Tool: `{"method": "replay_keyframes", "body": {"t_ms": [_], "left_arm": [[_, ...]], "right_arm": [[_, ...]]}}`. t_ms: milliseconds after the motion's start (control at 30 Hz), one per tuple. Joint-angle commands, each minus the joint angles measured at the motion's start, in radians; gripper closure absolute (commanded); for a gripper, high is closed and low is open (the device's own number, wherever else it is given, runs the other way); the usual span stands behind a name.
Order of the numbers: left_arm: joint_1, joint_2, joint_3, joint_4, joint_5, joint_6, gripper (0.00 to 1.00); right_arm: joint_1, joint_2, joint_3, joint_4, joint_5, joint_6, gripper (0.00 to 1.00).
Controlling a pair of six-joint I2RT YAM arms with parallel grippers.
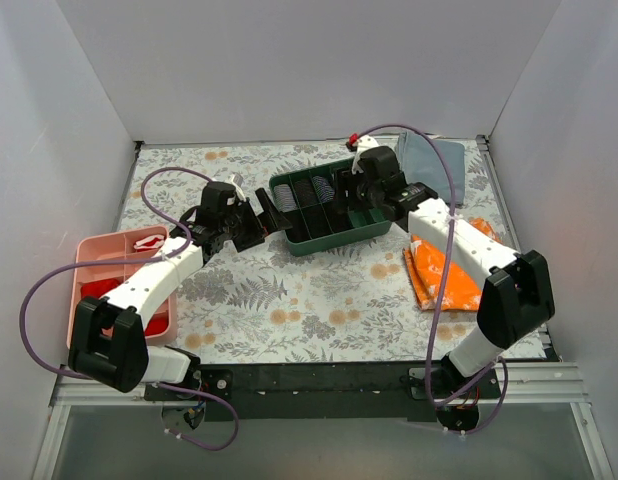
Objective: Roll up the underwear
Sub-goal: Place the underwear in the storage box.
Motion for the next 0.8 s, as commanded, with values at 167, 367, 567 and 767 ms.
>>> {"method": "replay_keyframes", "body": {"t_ms": [167,367,567,767], "left_arm": [[0.005,-0.076,0.053,-0.023,0.013,0.044,0.02],[0.005,-0.086,0.059,-0.052,-0.01,0.062,0.02],[0.005,-0.09,0.065,-0.069,-0.032,0.067,0.02],[0.005,-0.093,0.076,-0.094,-0.067,0.073,0.02]], "right_arm": [[-0.003,-0.131,-0.197,-0.076,-0.13,0.038,0.2],[-0.003,-0.154,-0.283,-0.081,-0.179,0.05,0.18],[-0.002,-0.079,-0.288,-0.067,-0.216,0.041,0.18],[0.001,0.016,-0.221,-0.037,-0.221,0.035,0.17]]}}
